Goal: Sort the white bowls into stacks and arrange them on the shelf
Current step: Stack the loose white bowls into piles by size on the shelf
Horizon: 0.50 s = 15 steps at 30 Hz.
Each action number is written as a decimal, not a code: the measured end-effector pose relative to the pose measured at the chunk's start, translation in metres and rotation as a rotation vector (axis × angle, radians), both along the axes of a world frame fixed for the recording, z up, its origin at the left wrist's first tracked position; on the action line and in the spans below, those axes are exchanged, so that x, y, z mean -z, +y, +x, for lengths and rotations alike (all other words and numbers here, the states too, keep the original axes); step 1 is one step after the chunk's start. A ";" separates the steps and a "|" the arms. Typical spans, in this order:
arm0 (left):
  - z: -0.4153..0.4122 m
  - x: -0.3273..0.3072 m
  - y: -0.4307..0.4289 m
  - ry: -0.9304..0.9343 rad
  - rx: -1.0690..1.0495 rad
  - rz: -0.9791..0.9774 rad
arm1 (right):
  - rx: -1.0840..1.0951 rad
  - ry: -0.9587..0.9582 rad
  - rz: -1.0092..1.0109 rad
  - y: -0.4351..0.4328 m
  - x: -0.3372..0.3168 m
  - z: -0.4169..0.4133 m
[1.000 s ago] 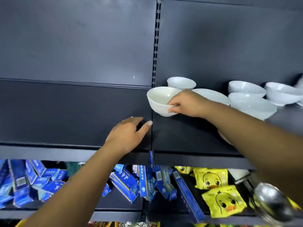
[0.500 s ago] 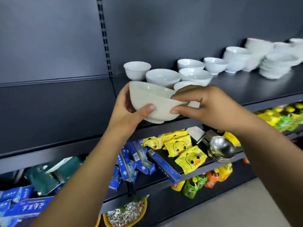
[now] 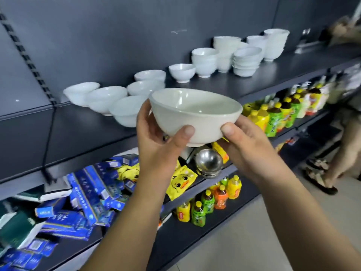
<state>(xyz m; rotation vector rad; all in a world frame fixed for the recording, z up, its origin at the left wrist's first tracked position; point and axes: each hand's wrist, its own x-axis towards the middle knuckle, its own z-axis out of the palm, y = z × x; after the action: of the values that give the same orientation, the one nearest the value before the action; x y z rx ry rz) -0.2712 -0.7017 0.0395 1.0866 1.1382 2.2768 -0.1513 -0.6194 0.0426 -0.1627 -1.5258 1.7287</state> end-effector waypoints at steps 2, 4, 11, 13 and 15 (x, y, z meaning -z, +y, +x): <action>0.033 0.011 0.023 0.035 0.058 -0.049 | -0.001 0.017 -0.058 0.020 0.010 0.042; 0.059 0.021 0.042 0.089 0.114 -0.103 | -0.006 0.024 -0.102 0.038 0.020 0.077; 0.140 0.050 0.110 0.070 0.268 -0.262 | 0.071 -0.010 -0.230 0.090 0.049 0.173; 0.162 0.055 0.133 0.063 0.294 -0.292 | 0.121 -0.016 -0.251 0.107 0.056 0.198; 0.182 0.060 0.159 0.072 0.344 -0.309 | 0.174 -0.007 -0.273 0.124 0.062 0.221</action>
<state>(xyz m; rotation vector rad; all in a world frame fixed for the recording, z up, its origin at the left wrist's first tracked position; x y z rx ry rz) -0.0892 -0.5432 -0.0202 1.1439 1.1781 1.7477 0.0698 -0.4954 -0.0194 -0.4287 -1.2355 1.7888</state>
